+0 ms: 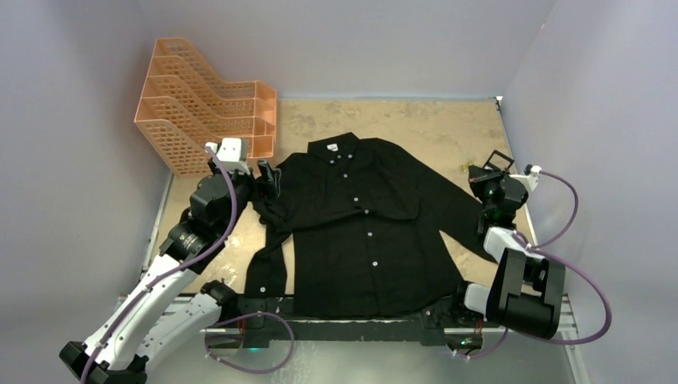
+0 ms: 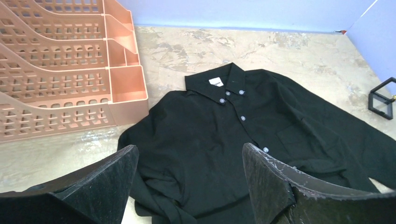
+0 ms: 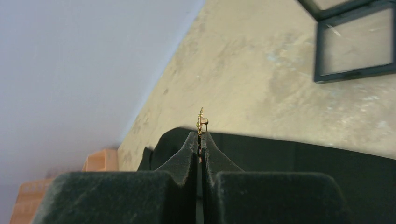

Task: Remove the brooch from the garment

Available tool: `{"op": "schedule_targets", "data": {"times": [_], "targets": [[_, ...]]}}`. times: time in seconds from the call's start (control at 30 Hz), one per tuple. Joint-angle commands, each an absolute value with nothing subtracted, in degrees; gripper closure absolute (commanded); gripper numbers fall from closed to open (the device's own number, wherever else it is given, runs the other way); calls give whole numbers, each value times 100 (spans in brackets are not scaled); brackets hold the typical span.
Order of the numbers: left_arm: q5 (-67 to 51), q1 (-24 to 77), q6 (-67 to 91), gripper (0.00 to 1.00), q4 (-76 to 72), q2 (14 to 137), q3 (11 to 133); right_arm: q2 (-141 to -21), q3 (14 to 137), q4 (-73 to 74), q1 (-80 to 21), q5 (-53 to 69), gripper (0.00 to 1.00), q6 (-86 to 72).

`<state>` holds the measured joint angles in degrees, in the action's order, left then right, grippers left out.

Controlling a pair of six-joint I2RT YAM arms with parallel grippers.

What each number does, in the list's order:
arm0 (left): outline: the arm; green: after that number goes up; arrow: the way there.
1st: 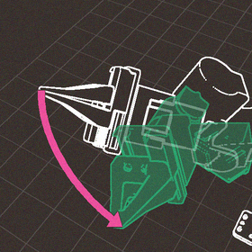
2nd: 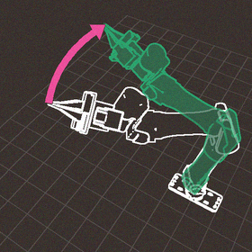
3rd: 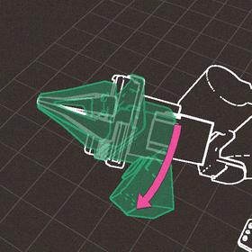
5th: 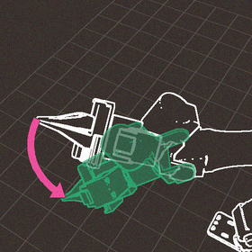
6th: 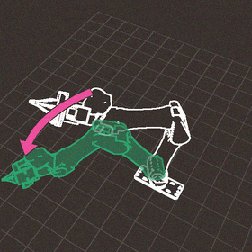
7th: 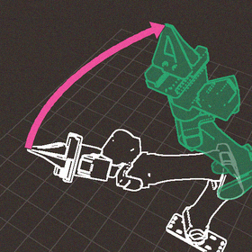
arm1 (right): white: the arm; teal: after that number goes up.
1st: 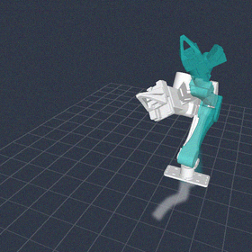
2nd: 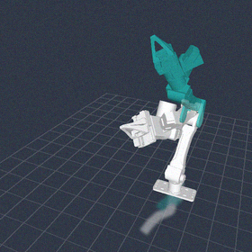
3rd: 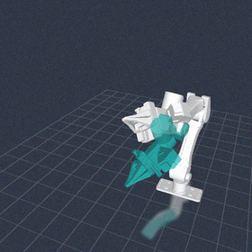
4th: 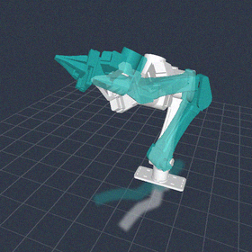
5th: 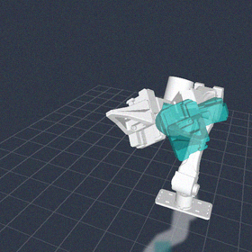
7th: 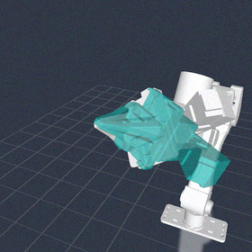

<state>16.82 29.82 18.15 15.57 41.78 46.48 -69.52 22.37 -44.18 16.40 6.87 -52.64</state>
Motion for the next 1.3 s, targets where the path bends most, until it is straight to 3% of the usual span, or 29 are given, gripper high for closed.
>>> {"op": "schedule_targets", "data": {"times": [0.0,0.4,1.27], "targets": [[2272,3242,1450,20,1638,4008,4605,-7270,2329,-4776,1945,348,100,-5746],[2959,3626,1259,20,1744,3733,4526,-8287,2836,-4663,2425,-406,100,-6126],[3090,3716,1129,20,1730,3705,4478,-10134,3712,-5220,2906,691,100,-6000]]}}
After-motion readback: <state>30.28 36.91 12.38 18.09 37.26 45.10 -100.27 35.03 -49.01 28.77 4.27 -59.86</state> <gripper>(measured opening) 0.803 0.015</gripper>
